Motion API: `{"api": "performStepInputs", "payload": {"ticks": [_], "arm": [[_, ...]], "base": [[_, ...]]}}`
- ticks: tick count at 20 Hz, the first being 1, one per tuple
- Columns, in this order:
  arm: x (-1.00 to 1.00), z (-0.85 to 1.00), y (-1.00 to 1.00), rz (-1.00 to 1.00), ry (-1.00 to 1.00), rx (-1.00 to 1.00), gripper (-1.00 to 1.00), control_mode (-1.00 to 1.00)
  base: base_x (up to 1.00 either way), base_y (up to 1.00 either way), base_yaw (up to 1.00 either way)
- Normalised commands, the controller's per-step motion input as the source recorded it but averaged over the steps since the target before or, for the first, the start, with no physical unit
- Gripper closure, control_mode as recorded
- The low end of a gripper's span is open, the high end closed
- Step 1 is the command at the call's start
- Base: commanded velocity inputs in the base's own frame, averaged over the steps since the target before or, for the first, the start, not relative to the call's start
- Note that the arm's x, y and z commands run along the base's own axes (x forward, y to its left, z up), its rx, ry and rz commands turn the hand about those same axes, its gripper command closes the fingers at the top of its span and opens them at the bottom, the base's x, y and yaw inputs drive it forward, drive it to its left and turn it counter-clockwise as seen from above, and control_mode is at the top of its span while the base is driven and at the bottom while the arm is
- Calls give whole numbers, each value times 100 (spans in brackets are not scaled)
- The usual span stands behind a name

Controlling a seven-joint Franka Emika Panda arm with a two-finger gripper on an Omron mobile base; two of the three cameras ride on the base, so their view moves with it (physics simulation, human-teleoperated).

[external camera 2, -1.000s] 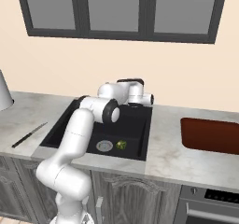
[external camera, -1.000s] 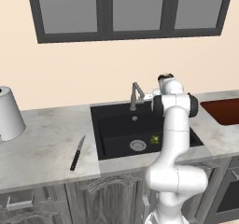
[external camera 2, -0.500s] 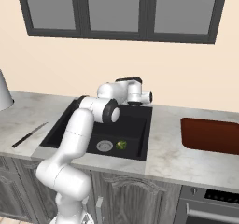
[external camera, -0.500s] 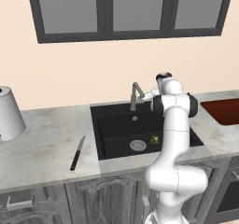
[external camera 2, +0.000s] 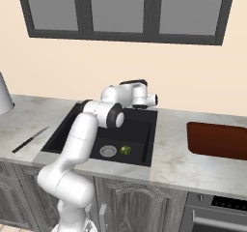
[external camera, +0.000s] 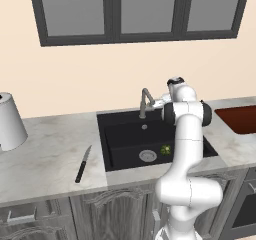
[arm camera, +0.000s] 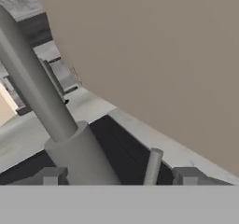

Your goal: Pick up all produce items and place them in the sink. Turn on the sink faucet to wash them. Then turn the sink off and put them in the tray.

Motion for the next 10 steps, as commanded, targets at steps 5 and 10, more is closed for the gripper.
{"api": "performStepInputs", "payload": {"ticks": [5, 10], "arm": [[0, -2, -30, 8, -6, 0, -100, -100], [0, 0, -38, 8, -9, 0, -100, -100]], "base": [[0, 0, 0], [0, 0, 0]]}}
